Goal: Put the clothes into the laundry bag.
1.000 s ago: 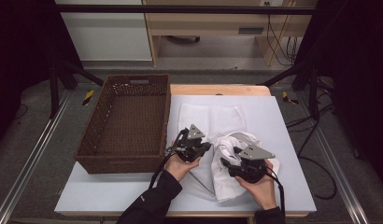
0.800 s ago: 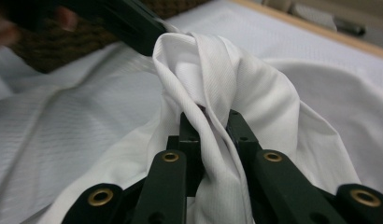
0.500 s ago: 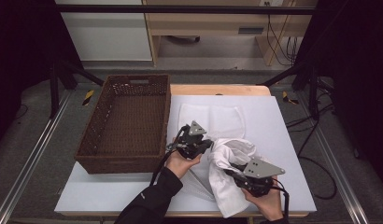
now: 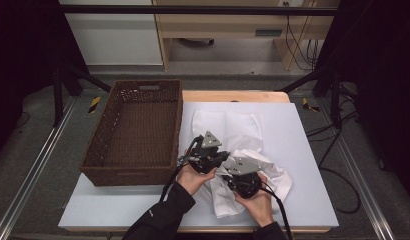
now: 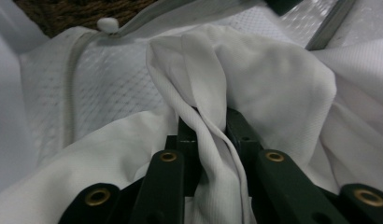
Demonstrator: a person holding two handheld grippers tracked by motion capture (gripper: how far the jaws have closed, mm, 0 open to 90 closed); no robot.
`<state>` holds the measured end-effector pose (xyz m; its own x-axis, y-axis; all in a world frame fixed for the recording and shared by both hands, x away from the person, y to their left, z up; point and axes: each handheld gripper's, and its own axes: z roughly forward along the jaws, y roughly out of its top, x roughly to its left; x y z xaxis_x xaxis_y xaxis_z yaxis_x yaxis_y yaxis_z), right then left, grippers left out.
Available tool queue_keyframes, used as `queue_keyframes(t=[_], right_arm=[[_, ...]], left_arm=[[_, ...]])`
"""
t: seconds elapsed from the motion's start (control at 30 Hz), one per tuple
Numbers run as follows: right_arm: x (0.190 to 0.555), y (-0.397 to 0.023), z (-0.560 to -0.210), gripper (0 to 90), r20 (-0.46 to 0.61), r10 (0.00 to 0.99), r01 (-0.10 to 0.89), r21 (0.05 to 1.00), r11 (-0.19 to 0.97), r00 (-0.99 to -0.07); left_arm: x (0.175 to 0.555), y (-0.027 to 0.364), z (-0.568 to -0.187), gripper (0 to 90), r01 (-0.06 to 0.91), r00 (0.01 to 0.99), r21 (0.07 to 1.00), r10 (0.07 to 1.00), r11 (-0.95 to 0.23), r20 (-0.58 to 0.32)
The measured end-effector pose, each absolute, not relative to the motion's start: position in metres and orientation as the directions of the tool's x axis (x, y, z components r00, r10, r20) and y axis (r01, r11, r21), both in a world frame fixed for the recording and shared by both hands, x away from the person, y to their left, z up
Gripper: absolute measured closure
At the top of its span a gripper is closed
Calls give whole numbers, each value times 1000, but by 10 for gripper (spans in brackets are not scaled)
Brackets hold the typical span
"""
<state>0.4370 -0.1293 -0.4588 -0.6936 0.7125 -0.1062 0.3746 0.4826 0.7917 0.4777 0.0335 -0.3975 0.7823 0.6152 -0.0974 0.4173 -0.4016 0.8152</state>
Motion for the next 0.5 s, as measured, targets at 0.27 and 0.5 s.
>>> queue_keyframes(t=[0.27, 0.5], right_arm=[[420, -154, -440, 368, -40, 707, 287, 897, 337, -706], [434, -188, -418, 138, -77, 812, 292, 910, 294, -578]], left_arm=[[479, 45, -413, 890, 433, 777, 824, 615, -365, -136], [477, 45, -414, 891, 422, 780, 826, 614, -374, -121]])
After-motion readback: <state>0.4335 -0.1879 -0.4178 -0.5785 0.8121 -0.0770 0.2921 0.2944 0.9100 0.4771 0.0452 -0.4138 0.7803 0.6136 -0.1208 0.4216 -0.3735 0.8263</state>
